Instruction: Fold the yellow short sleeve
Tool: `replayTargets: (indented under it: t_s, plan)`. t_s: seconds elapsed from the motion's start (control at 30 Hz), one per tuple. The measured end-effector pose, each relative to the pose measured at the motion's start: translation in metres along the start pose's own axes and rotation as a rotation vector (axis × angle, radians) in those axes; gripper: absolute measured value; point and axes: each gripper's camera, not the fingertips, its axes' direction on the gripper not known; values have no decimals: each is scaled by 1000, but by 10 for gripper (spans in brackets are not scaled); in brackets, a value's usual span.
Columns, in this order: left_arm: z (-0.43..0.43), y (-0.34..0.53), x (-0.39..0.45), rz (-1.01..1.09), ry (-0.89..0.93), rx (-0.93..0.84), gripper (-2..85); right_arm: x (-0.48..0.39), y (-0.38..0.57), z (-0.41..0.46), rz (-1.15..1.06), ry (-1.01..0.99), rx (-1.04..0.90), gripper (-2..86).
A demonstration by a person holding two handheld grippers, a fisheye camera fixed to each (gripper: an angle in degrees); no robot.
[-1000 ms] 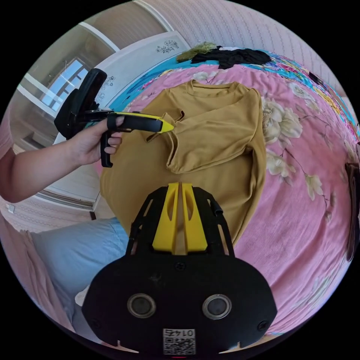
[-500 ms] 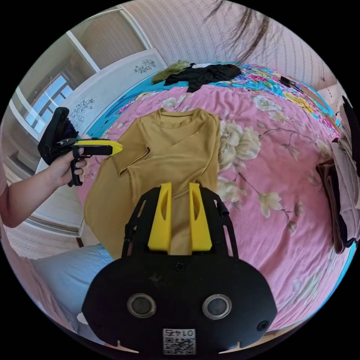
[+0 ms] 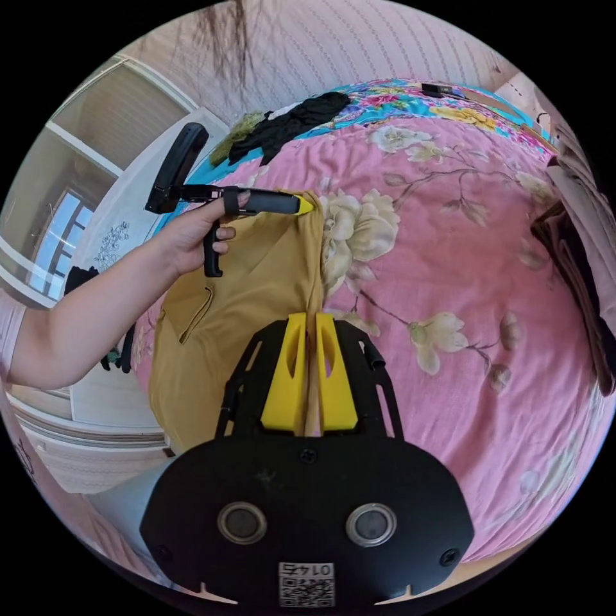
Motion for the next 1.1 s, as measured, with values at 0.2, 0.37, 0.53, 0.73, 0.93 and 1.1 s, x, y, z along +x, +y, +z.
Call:
replayTargets:
  t_s: [0.2,0.37,0.53,0.73,0.93,1.1]
  plan:
    - [-7,-20,-5,-12,105,-85,69,29,-10,25,66,-13,-50,19]
    - [-86,12,3,-10,38,-31,141,30,-18,24,45,1,-51,24]
    - [-175,74,-4,-93,-25,78,130,23,-40,12,-55,9,-5,32]
    - [-256,170,-51,-363,-247,108,121,29,-130,36,-184,-5,45,72]
    - [-299,208,-112,-535,-279,157,124,29,-193,93,-273,26,-85,100]
    - [-329,208,-135,-575,-288,255,124,23,-206,110,-358,8,-202,28]
